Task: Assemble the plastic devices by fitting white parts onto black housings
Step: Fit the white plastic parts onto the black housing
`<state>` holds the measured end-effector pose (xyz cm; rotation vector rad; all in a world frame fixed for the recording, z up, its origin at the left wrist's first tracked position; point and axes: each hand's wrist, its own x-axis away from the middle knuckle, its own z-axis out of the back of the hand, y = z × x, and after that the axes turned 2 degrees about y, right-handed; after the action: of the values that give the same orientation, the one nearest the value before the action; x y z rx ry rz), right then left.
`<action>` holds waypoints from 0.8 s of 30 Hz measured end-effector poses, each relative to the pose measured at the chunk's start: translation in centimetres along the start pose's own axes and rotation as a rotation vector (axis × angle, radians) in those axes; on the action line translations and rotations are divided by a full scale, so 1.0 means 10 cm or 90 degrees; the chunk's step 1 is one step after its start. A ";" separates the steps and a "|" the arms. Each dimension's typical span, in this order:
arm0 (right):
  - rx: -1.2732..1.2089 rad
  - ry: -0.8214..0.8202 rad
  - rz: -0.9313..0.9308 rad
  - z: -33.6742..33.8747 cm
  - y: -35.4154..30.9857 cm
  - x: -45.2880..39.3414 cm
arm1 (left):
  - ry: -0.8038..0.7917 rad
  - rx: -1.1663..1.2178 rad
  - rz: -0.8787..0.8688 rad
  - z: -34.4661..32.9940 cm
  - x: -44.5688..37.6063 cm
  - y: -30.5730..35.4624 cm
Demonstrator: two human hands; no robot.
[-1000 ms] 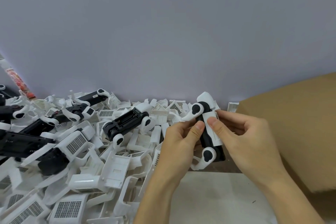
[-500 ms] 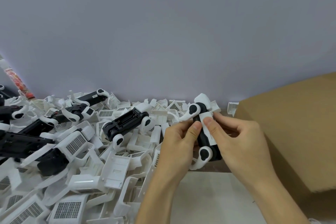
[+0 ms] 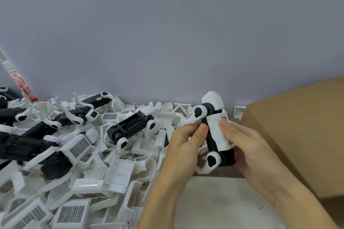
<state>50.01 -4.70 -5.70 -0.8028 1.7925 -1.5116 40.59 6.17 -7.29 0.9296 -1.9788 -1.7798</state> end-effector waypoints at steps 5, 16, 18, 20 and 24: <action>0.058 0.007 0.018 0.03 0.01 0.03 | 0.033 -0.087 -0.057 0.02 -0.03 -0.02; 0.026 0.087 0.111 -0.20 0.07 0.01 | 0.071 -0.024 -0.014 -0.06 -0.03 -0.02; 0.010 0.132 0.104 -0.22 0.09 -0.02 | 0.060 -0.036 -0.016 -0.08 -0.02 -0.01; -0.002 0.167 0.102 -0.25 0.10 -0.03 | 0.050 -0.023 -0.012 -0.10 -0.01 0.01; -0.054 0.177 0.090 -0.26 0.11 -0.04 | 0.085 -0.020 -0.014 -0.11 -0.02 0.01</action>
<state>48.10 -2.73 -6.41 -0.5106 2.0807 -1.5208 41.43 5.43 -7.00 1.0356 -1.8604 -1.7066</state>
